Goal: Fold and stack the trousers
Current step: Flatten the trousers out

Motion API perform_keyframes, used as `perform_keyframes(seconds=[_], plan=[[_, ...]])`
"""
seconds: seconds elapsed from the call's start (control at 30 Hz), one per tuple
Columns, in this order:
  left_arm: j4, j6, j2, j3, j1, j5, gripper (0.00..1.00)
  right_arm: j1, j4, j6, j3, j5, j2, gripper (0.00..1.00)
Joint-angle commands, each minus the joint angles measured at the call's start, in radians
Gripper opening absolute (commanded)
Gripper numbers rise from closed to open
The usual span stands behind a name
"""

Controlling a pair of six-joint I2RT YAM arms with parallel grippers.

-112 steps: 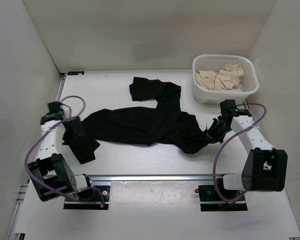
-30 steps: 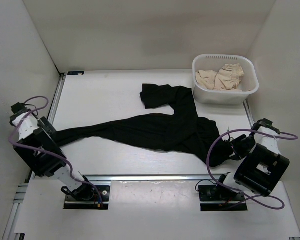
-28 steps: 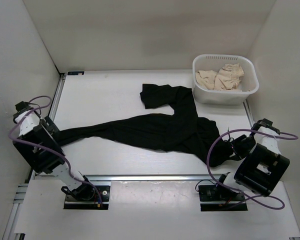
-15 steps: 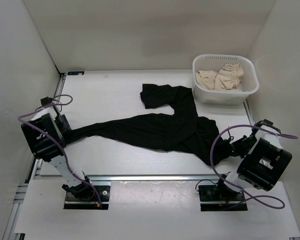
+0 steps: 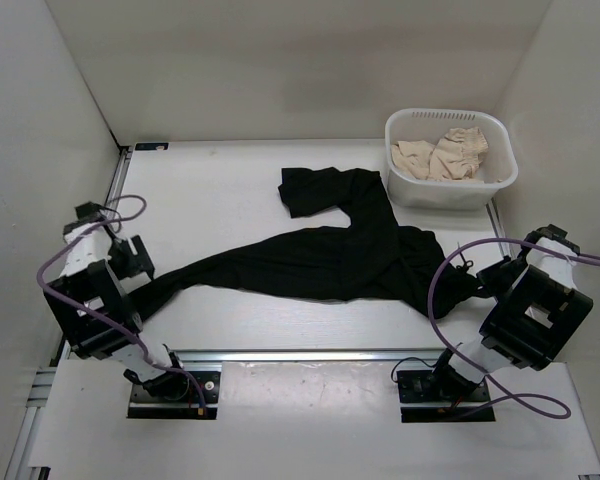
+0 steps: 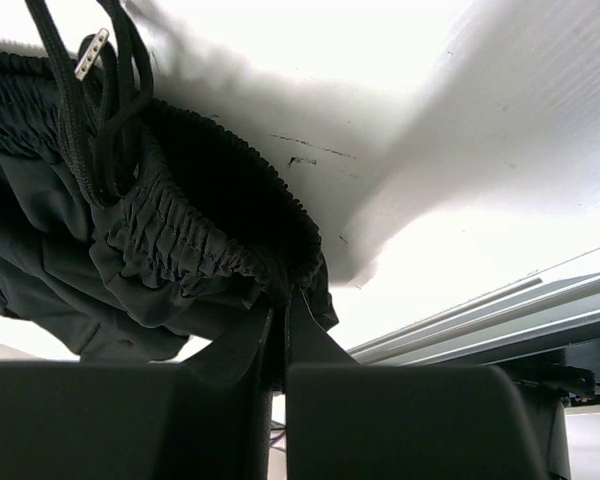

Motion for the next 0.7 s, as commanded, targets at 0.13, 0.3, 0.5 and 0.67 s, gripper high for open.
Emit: perform_keyframes(seconds=[0.13,0.3,0.5,0.67], plan=[[-0.026,0.0,0.129,0.178,0.217,-0.019,0.94,-0.003,-0.021,-0.029,0.013,0.014,-0.006,0.0],[0.019,0.0,0.181,0.109,0.272,-0.059,0.94,-0.003,-0.021,-0.029,0.013,0.014,-0.015,0.0],[0.093,0.0,0.253,0.063,0.285,-0.122,0.95,-0.003,-0.021,-0.029,0.004,0.005,-0.015,0.0],[0.093,0.0,0.293,0.044,0.285,-0.133,0.18,-0.003,-0.021,-0.038,0.004,-0.017,-0.024,0.0]])
